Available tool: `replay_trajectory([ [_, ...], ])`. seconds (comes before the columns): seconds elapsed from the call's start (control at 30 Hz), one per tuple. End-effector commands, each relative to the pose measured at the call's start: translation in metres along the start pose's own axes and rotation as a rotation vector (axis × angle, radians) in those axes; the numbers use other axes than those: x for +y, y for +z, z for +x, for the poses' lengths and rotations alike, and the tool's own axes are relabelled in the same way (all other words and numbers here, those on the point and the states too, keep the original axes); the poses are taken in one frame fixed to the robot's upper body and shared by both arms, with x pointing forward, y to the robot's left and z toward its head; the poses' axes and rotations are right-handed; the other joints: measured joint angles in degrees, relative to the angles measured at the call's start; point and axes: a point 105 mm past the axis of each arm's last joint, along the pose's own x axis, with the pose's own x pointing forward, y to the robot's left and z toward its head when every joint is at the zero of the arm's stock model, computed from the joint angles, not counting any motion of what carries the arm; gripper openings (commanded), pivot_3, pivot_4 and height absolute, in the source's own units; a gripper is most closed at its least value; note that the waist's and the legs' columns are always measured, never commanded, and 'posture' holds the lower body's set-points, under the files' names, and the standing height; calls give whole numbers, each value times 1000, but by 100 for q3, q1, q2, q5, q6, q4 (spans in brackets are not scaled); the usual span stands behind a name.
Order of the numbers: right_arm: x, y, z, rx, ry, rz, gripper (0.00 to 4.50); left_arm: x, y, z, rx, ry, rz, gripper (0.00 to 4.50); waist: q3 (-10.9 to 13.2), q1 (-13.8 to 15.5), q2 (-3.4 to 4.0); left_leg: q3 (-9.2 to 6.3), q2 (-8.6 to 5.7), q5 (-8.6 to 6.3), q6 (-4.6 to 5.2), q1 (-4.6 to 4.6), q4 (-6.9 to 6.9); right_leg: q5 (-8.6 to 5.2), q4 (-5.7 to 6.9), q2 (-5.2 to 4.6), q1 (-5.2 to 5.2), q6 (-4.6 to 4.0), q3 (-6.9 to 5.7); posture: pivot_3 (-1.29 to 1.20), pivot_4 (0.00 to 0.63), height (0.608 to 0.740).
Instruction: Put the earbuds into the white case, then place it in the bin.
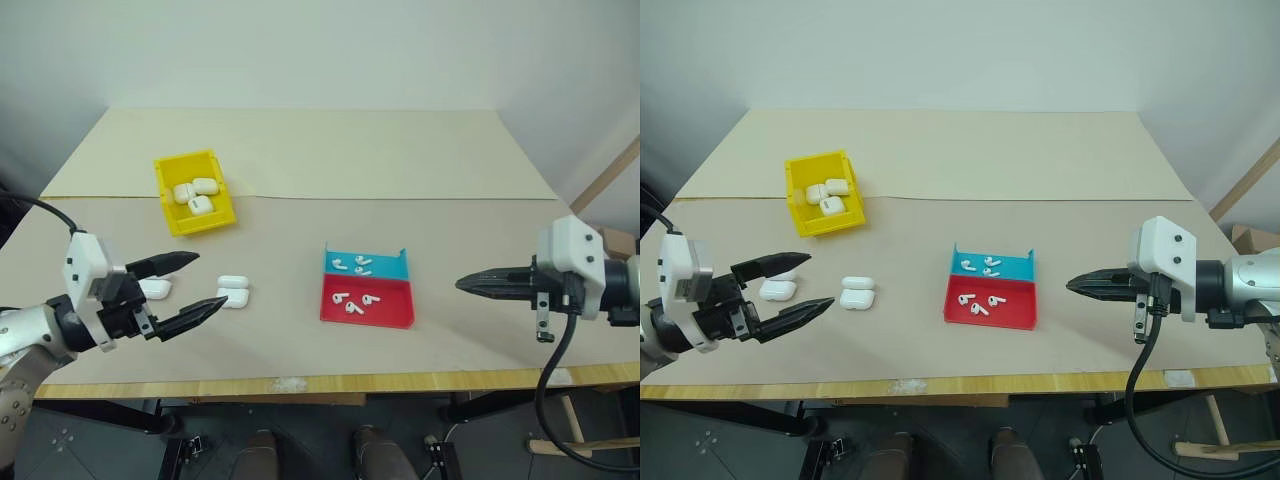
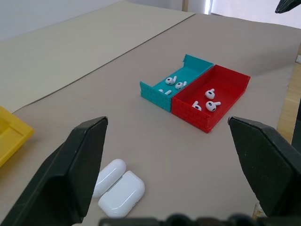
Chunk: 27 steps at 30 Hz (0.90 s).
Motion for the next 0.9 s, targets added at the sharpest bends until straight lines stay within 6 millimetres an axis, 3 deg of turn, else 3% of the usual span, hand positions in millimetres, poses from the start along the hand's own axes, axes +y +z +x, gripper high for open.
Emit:
replay_trajectory([
  [0.03, -2, 11, -7, -4, -23, -52, 0, -5, 11, -4, -31, -36, -15, 4462, 0, -1, 0, 0, 0, 0, 0, 0, 0, 0, 0, 0, 0, 0, 0, 0, 150, 740],
  [0.43, -2, 10, -7, -7, -19, -53, 0, -7, 9, -3, -17, -7, 30, 4462, 0, -2, 0, 1, 0, 0, 0, 1, 0, 0, 0, 0, 0, 0, 1, 0, 150, 740],
  [0.9, -10, 10, -8, -4, -26, -56, 0, -12, 3, -19, 4, 61, 45, 4462, 0, -15, 1, 2, 1, 0, 0, 2, 0, 0, 0, 0, 1, 0, 2, 0, 150, 740],
])
